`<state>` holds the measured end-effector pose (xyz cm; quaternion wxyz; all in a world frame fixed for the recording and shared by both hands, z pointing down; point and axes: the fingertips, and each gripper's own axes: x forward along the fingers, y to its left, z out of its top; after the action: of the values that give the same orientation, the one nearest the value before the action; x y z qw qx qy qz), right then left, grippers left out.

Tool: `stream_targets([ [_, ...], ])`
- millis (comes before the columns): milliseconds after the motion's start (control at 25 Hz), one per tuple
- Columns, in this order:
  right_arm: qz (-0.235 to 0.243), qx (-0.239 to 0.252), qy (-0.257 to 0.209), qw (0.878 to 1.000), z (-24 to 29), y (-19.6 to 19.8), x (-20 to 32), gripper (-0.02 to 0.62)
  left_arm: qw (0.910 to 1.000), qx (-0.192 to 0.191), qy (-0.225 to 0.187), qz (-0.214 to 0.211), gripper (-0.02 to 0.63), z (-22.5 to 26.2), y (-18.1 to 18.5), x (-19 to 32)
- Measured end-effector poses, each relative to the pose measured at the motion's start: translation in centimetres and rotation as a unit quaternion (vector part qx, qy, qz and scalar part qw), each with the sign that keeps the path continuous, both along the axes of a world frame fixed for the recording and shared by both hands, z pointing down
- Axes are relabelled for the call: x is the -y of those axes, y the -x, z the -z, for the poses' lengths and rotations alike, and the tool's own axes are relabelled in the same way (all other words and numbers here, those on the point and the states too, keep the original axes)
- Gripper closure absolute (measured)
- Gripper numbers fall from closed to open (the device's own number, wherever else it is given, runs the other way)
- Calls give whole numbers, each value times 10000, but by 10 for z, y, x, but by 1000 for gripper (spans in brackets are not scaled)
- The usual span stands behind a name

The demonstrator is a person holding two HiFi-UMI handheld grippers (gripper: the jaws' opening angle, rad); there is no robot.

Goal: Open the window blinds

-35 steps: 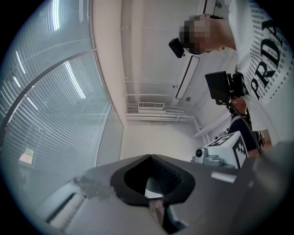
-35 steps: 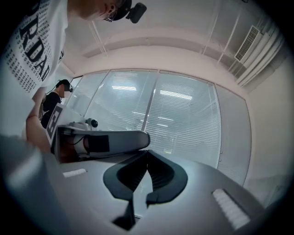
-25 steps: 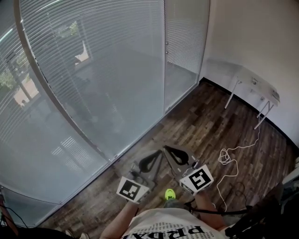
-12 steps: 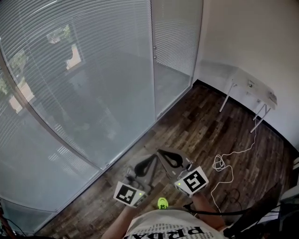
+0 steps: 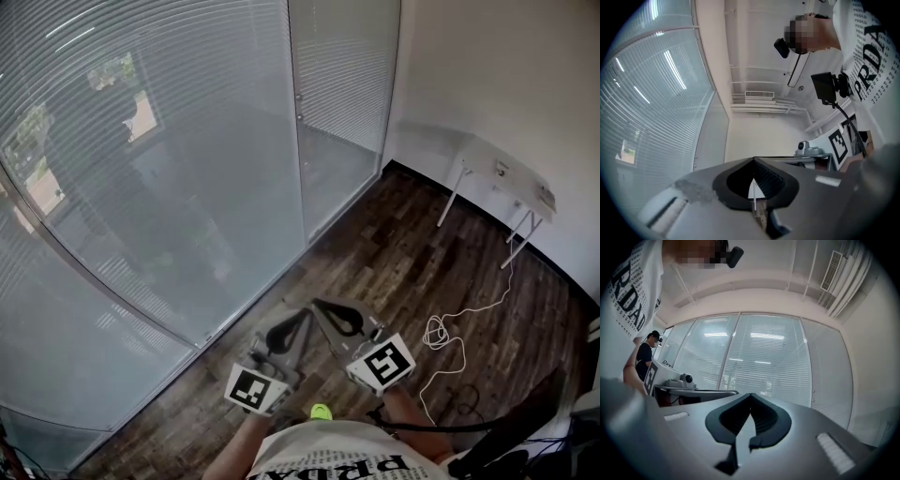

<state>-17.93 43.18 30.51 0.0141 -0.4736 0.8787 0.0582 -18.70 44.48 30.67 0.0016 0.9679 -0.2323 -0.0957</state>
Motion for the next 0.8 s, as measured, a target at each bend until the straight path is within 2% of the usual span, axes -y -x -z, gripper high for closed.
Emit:
stream_targets([
  [200,-20,41,-28,10000,-2,-10,9,588,9999,-79,74,59,614,-1,-10,10],
  [360,-55,128,128,9998,-9,-17,17,588,9999,-79,104,89,614,-5,-15,18],
  [600,-107,61,286,9995,-21,-26,55,588,9999,-99,135,2,614,-14,-25,60],
  [800,-99,-32,240,9997,-15,-23,88,588,9998,-178,42,-10,614,-7,-21,95],
])
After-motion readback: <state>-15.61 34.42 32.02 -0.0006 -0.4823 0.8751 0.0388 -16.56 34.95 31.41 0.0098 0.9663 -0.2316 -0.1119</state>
